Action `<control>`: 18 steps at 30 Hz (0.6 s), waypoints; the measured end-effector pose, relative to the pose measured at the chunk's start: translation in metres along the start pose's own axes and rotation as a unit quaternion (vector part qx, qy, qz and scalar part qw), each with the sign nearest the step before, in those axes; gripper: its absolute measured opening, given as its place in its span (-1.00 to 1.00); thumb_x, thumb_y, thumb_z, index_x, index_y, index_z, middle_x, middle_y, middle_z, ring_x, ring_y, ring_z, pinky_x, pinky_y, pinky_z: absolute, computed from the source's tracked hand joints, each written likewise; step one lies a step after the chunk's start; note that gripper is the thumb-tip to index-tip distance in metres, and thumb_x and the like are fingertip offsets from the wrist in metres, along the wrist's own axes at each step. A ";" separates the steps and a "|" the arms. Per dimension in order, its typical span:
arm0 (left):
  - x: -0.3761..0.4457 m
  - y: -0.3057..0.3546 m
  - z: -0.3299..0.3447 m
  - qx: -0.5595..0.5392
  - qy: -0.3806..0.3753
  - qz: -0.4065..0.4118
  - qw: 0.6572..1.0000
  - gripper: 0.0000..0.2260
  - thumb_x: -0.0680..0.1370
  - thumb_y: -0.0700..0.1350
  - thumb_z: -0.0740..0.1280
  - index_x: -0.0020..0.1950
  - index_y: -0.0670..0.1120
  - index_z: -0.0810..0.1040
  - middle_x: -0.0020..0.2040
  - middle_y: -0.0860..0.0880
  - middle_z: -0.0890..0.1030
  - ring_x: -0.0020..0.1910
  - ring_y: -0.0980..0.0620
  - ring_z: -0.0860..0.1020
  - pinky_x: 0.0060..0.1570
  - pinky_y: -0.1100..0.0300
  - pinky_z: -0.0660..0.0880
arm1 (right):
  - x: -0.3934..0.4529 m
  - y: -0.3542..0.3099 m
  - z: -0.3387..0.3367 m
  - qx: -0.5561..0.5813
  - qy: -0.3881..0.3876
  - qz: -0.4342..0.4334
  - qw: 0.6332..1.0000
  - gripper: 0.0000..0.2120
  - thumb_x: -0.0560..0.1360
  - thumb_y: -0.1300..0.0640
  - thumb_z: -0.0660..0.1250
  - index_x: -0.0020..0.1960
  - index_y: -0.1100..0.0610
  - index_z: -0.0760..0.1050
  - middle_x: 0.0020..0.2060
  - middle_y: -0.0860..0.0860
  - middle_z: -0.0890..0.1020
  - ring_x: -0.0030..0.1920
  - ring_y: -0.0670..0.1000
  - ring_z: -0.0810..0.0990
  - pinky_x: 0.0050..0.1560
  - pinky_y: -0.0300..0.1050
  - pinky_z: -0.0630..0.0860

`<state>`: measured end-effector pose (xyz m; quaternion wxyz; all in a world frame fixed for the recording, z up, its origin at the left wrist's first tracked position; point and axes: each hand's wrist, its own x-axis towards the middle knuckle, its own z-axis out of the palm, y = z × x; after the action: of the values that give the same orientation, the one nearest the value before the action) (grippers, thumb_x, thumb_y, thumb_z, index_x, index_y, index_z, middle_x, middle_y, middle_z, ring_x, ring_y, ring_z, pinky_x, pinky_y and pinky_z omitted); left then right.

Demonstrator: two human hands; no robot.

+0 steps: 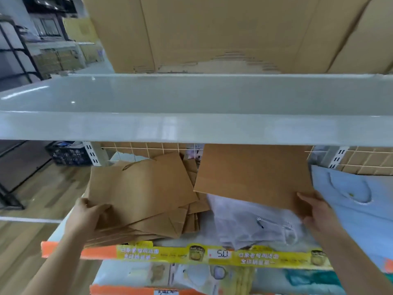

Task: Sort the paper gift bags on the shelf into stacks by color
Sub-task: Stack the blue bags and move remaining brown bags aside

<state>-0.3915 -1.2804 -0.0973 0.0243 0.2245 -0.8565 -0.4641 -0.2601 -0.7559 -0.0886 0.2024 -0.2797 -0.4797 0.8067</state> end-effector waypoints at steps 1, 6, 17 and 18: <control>0.009 -0.001 -0.002 0.058 -0.005 0.005 0.998 -0.59 0.33 0.08 0.52 -0.05 -0.18 0.49 -0.28 -0.16 0.63 -0.27 -0.16 0.60 -0.12 -0.06 0.55 | -0.006 0.003 0.006 0.006 0.001 -0.002 1.000 -0.73 0.49 0.38 0.26 -0.10 0.01 0.53 -0.32 -0.13 0.69 -0.36 -0.16 0.66 -0.47 -0.30 0.53; 0.031 -0.003 0.007 0.228 0.060 0.023 0.971 -0.21 0.25 0.35 0.48 0.23 -0.15 0.38 0.21 -0.25 0.45 0.25 -0.25 0.40 0.22 -0.17 0.34 | -0.034 0.020 0.044 0.009 -0.008 0.002 1.000 -0.72 0.47 0.39 0.27 -0.05 0.03 0.58 -0.12 -0.03 0.69 -0.07 0.02 0.61 -0.36 -0.22 0.59; 0.045 -0.015 -0.017 0.010 0.009 0.077 0.997 -0.59 0.60 0.14 0.22 0.29 -0.12 0.50 0.26 -0.21 0.56 0.21 -0.26 0.49 0.11 -0.04 0.37 | -0.066 0.107 0.200 -0.104 -0.169 0.080 0.977 -0.69 0.51 0.30 0.31 0.22 0.09 0.49 0.14 0.09 0.61 0.10 0.11 0.59 -0.23 -0.01 0.61; 0.045 -0.017 -0.022 0.005 0.006 0.076 0.997 -0.60 0.61 0.13 0.19 0.29 -0.12 0.49 0.25 -0.20 0.57 0.21 -0.26 0.49 0.09 -0.03 0.36 | -0.067 0.115 0.214 -0.134 -0.172 0.083 0.972 -0.68 0.52 0.28 0.31 0.24 0.09 0.47 0.15 0.07 0.59 0.09 0.10 0.58 -0.24 -0.03 0.61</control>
<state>-0.4202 -1.3238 -0.1061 0.0640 0.1616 -0.8731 -0.4554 -0.3536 -0.9894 -0.0916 0.0096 -0.1998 -0.5862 0.7851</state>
